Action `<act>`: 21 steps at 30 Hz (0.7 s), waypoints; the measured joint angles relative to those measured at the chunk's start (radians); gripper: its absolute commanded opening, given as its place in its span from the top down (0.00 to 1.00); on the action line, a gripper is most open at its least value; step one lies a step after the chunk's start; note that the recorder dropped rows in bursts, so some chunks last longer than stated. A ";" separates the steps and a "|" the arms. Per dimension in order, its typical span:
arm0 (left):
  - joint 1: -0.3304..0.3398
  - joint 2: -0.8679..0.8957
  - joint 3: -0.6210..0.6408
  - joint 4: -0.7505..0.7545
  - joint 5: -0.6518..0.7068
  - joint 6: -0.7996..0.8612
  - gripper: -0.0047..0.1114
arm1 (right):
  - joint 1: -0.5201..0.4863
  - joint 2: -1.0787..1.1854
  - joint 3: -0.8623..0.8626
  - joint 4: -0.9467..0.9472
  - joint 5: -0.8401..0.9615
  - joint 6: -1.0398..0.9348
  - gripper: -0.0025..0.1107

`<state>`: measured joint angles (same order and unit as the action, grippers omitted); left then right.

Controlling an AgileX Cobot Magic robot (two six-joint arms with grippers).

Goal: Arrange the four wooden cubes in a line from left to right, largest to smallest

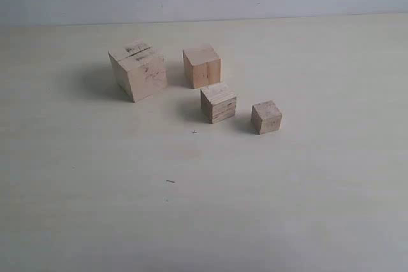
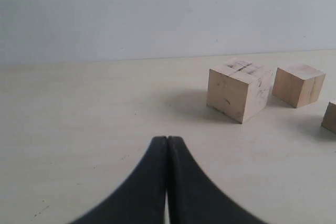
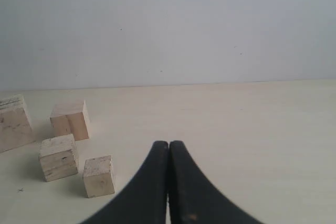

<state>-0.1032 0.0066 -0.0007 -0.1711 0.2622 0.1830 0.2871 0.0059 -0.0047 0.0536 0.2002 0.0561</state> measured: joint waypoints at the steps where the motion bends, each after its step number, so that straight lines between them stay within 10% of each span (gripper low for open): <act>1: 0.000 0.000 0.000 0.000 0.000 0.000 0.96 | 0.000 0.000 0.000 0.000 0.000 0.000 0.98; 21: 0.000 0.000 0.000 0.000 0.000 0.000 0.96 | 0.000 0.000 0.000 0.000 -0.039 0.000 0.98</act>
<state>-0.1032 0.0066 -0.0007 -0.1711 0.2622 0.1830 0.2871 0.0059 -0.0047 0.0536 0.1609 0.0561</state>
